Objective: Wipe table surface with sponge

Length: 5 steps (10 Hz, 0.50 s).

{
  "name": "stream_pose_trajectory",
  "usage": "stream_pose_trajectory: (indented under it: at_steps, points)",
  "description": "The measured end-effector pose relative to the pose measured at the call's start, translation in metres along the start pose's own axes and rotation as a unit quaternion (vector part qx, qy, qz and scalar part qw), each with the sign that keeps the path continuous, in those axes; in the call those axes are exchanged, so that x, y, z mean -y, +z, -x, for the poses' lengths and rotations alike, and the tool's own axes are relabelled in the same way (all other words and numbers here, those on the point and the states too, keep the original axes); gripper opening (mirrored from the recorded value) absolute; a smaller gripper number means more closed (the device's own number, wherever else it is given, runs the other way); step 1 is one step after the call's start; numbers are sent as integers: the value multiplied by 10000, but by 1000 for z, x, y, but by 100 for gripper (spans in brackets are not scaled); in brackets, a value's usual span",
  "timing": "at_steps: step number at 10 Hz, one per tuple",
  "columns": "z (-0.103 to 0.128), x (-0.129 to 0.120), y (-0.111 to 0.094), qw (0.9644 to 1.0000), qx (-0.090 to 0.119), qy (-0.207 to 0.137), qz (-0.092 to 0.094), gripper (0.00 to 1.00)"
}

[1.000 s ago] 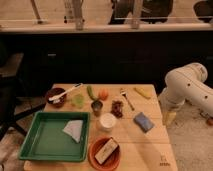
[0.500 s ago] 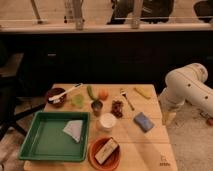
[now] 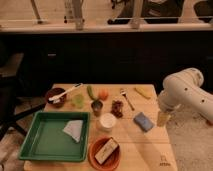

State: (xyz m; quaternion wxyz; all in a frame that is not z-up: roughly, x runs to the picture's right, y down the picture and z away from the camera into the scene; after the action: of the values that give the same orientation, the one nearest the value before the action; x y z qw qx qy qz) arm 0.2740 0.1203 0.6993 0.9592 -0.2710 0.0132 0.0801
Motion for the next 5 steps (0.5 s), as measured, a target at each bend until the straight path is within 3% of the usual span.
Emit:
stream_pose_trajectory:
  at_steps: [2,5]
  points:
    - [-2,2,0,9996,27,262,-35,80]
    - [-1,0,20,9978,46,652,-115,80]
